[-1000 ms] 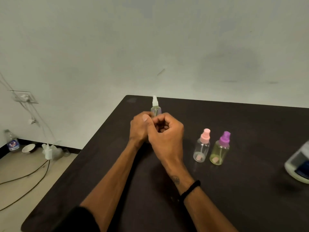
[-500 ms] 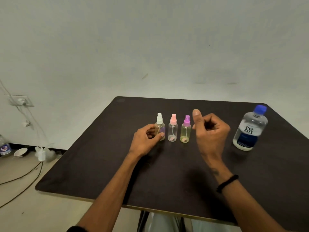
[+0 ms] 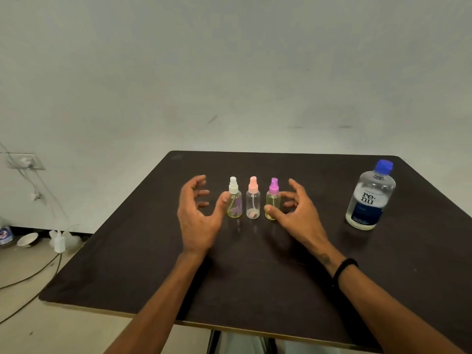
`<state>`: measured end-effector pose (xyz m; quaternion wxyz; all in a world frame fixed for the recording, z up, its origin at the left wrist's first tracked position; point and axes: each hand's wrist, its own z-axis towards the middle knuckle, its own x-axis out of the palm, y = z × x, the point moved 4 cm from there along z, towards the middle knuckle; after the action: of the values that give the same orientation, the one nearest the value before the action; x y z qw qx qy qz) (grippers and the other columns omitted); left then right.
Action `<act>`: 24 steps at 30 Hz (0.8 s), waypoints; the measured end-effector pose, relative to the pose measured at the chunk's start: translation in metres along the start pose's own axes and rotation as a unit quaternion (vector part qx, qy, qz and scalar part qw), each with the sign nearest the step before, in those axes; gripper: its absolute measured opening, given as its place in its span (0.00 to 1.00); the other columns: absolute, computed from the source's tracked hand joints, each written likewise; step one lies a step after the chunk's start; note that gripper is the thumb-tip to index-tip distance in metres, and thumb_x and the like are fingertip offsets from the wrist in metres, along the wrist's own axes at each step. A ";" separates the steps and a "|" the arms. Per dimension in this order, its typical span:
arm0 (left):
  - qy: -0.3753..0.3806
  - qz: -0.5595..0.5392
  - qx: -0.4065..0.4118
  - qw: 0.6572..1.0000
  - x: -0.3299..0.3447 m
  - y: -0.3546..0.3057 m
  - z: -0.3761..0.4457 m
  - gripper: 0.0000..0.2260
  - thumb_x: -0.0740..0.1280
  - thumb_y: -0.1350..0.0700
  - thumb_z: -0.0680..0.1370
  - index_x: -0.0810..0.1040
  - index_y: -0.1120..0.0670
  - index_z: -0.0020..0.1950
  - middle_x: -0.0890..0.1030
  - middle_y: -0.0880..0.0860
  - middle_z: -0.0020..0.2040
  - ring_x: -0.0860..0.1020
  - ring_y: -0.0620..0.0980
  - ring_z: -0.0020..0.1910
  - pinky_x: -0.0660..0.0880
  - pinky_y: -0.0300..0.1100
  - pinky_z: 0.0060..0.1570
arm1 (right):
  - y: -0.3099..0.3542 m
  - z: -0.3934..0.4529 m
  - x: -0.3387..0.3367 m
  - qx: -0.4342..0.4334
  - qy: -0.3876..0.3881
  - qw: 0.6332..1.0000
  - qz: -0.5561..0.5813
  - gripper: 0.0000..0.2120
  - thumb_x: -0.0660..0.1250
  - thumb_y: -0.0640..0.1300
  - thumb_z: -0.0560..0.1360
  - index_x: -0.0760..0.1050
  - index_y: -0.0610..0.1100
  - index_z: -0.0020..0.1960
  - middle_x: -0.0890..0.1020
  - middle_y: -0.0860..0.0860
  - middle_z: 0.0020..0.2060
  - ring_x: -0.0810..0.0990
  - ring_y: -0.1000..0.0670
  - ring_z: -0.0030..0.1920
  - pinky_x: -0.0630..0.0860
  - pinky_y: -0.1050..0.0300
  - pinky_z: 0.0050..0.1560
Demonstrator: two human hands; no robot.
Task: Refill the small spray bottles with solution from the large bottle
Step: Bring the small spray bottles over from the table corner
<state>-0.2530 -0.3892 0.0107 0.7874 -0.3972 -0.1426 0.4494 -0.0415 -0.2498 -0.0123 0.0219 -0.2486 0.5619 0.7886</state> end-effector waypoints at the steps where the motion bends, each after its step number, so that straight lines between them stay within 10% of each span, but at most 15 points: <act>1: -0.025 0.004 0.033 0.999 0.000 -0.009 -0.005 0.23 0.70 0.39 0.78 0.75 0.53 0.65 0.78 0.50 0.58 0.80 0.47 0.51 0.80 0.44 0.44 | -0.002 0.002 0.001 -0.009 0.011 1.000 -0.004 0.44 0.82 0.54 0.70 0.64 0.53 0.80 0.81 0.59 0.61 0.80 0.57 0.60 0.79 0.56 0.59; 7: 0.012 0.010 0.078 0.997 0.030 -0.047 -0.035 0.07 0.72 0.57 0.81 0.77 0.55 0.44 0.76 0.49 0.41 0.75 0.49 0.35 0.72 0.42 0.32 | -0.003 0.006 -0.007 -0.034 -0.023 0.996 0.077 0.18 0.83 0.46 0.71 0.83 0.49 0.59 0.88 0.54 0.50 0.86 0.55 0.53 0.84 0.57 0.52; 11: 0.090 -0.070 -0.146 0.983 0.062 -0.045 -0.059 0.04 0.71 0.47 0.80 0.82 0.47 0.50 0.82 0.48 0.44 0.79 0.52 0.36 0.80 0.49 0.38 | -0.007 -0.010 -0.026 0.014 0.003 0.967 0.255 0.16 0.80 0.45 0.71 0.84 0.42 0.57 0.89 0.46 0.49 0.88 0.47 0.52 0.83 0.54 0.53; 16: 0.211 -0.257 -0.359 0.872 0.116 -0.052 -0.056 0.10 0.67 0.47 0.83 0.83 0.47 0.62 0.85 0.48 0.48 0.72 0.44 0.28 0.69 0.38 0.27 | -0.016 -0.024 -0.046 0.098 0.175 0.887 0.415 0.18 0.73 0.42 0.77 0.81 0.33 0.63 0.83 0.35 0.52 0.83 0.40 0.51 0.83 0.47 0.56; 19: 0.354 -0.323 -0.355 0.802 0.135 -0.052 -0.041 0.16 0.62 0.46 0.84 0.83 0.51 0.66 0.84 0.53 0.54 0.66 0.42 0.27 0.63 0.35 0.27 | -0.019 -0.023 -0.051 0.110 0.270 0.865 0.407 0.25 0.74 0.44 0.78 0.75 0.25 0.65 0.81 0.27 0.57 0.81 0.32 0.57 0.76 0.36 0.67; 24: 0.448 -0.393 -0.341 0.727 0.147 -0.041 -0.028 0.17 0.61 0.53 0.85 0.78 0.54 0.72 0.81 0.54 0.69 0.65 0.40 0.23 0.62 0.30 0.26 | -0.021 -0.017 -0.058 0.147 0.314 0.834 0.430 0.32 0.78 0.44 0.74 0.73 0.27 0.70 0.82 0.33 0.59 0.86 0.40 0.56 0.83 0.46 0.58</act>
<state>-0.1310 -0.2940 0.0047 0.6772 -0.7027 -0.0600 -0.2098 0.0221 -0.2428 -0.0100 -0.4605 -0.2101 0.6979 0.5067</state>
